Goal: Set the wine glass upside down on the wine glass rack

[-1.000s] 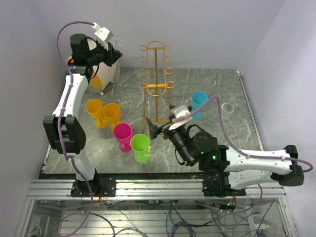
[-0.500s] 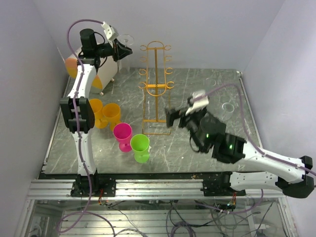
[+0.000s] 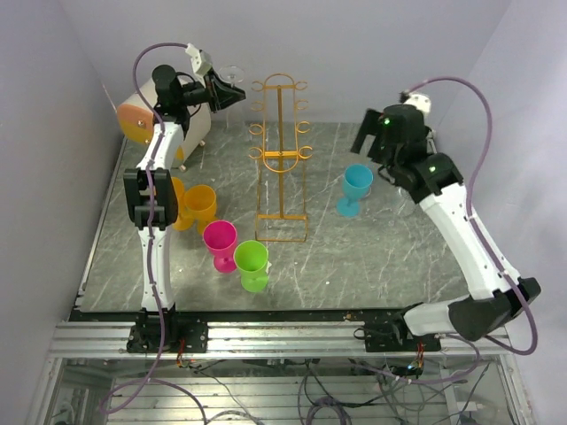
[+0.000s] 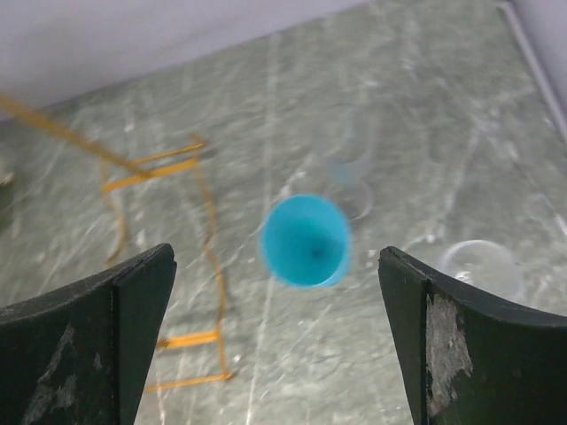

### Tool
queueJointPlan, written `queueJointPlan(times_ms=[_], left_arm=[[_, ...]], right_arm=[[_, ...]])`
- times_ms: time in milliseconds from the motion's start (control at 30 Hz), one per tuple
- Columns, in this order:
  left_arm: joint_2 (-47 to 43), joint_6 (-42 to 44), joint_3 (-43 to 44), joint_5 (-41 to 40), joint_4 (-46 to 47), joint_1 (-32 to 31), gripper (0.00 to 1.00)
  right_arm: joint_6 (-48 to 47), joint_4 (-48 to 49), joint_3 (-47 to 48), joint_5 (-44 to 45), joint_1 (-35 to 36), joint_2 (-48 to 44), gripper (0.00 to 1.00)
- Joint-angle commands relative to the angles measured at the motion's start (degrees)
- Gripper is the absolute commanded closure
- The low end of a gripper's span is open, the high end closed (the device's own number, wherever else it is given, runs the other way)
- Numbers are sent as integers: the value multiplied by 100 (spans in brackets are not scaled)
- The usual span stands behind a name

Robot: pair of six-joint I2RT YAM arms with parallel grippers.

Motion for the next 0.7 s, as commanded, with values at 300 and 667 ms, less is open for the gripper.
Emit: queueJointPlan(times_ms=[300,667], left_arm=[[-349,1636,683,-189,-1583,-359,93],[-796,3042,115,-472,-2799,-549,93]], right_arm=[[-90,154,-201,-1191,-1697,52,3],[-47,364,-796,-1314,-1783,-277,2]])
